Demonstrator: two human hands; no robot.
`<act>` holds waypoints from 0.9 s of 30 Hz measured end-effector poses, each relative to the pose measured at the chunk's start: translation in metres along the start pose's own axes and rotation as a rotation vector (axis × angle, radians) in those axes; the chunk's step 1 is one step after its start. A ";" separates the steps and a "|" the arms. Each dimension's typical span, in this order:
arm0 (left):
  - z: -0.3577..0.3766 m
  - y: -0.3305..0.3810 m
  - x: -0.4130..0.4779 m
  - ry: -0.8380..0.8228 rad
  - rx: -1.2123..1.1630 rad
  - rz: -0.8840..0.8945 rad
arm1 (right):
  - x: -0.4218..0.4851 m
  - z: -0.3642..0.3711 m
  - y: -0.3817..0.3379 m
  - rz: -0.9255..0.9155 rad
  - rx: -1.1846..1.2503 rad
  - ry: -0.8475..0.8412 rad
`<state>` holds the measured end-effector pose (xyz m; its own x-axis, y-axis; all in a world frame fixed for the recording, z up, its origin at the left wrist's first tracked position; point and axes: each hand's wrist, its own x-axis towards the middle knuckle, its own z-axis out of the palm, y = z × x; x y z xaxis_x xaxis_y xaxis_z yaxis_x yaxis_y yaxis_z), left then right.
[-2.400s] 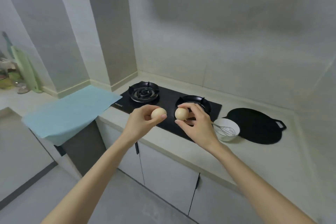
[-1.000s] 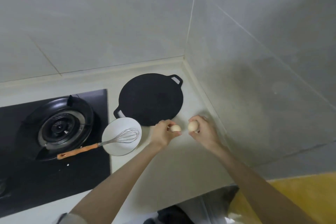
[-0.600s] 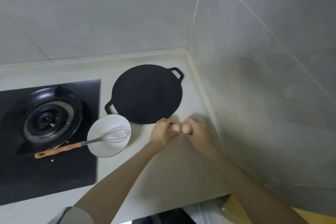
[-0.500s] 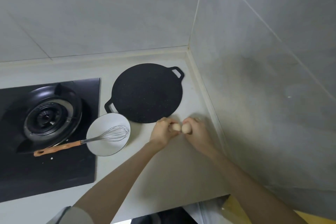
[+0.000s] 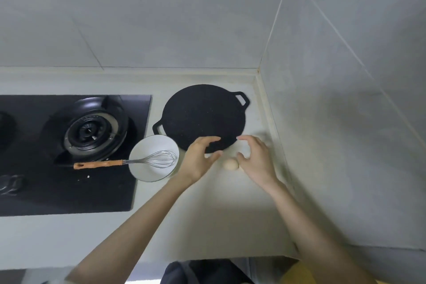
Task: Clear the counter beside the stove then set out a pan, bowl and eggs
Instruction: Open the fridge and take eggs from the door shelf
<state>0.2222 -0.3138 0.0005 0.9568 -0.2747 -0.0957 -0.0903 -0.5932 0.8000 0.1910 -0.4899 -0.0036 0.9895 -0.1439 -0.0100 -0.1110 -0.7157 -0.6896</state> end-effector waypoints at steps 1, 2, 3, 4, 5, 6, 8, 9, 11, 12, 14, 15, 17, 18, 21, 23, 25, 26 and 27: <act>-0.012 0.003 -0.004 0.047 -0.022 -0.009 | 0.002 -0.002 -0.011 -0.018 0.030 0.008; -0.027 0.005 -0.012 0.103 -0.044 -0.025 | 0.004 -0.002 -0.025 -0.047 0.056 0.005; -0.041 0.007 -0.018 0.148 -0.070 -0.037 | 0.006 -0.003 -0.039 -0.078 0.081 0.004; -0.055 0.008 -0.025 0.184 -0.093 -0.046 | 0.008 -0.002 -0.052 -0.111 0.104 0.002; -0.073 0.008 -0.036 0.232 -0.108 -0.056 | 0.007 0.001 -0.070 -0.154 0.132 -0.010; -0.086 0.008 -0.044 0.266 -0.119 -0.061 | 0.007 0.002 -0.082 -0.181 0.162 -0.023; -0.117 0.006 -0.072 0.351 -0.138 -0.078 | 0.001 0.011 -0.114 -0.260 0.217 -0.078; -0.129 0.005 -0.085 0.373 -0.145 -0.082 | -0.002 0.014 -0.127 -0.284 0.238 -0.104; -0.156 0.000 -0.124 0.465 -0.149 -0.112 | -0.016 0.027 -0.161 -0.368 0.263 -0.180; -0.165 -0.002 -0.141 0.506 -0.149 -0.129 | -0.023 0.033 -0.174 -0.401 0.270 -0.216; -0.184 -0.011 -0.182 0.611 -0.141 -0.172 | -0.042 0.047 -0.207 -0.472 0.289 -0.298; -0.191 -0.014 -0.201 0.655 -0.141 -0.199 | -0.052 0.053 -0.221 -0.508 0.294 -0.330; -0.206 -0.020 -0.250 0.756 -0.130 -0.256 | -0.081 0.070 -0.252 -0.595 0.334 -0.411; -0.211 -0.022 -0.274 0.808 -0.136 -0.283 | -0.095 0.078 -0.265 -0.637 0.353 -0.449; -0.223 -0.029 -0.361 0.960 -0.154 -0.367 | -0.152 0.104 -0.307 -0.766 0.350 -0.580; -0.226 -0.030 -0.415 1.044 -0.128 -0.418 | -0.190 0.117 -0.331 -0.845 0.352 -0.660; -0.224 -0.027 -0.462 1.122 -0.110 -0.453 | -0.228 0.127 -0.350 -0.915 0.357 -0.732; -0.221 -0.024 -0.493 1.178 -0.099 -0.477 | -0.255 0.133 -0.362 -0.963 0.359 -0.783; -0.219 -0.021 -0.516 1.218 -0.095 -0.498 | -0.276 0.137 -0.370 -1.003 0.361 -0.820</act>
<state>-0.2092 0.0061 0.1627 0.5209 0.8383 0.1610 0.3136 -0.3634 0.8773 -0.0281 -0.0920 0.1550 0.4123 0.8707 0.2682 0.5931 -0.0330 -0.8044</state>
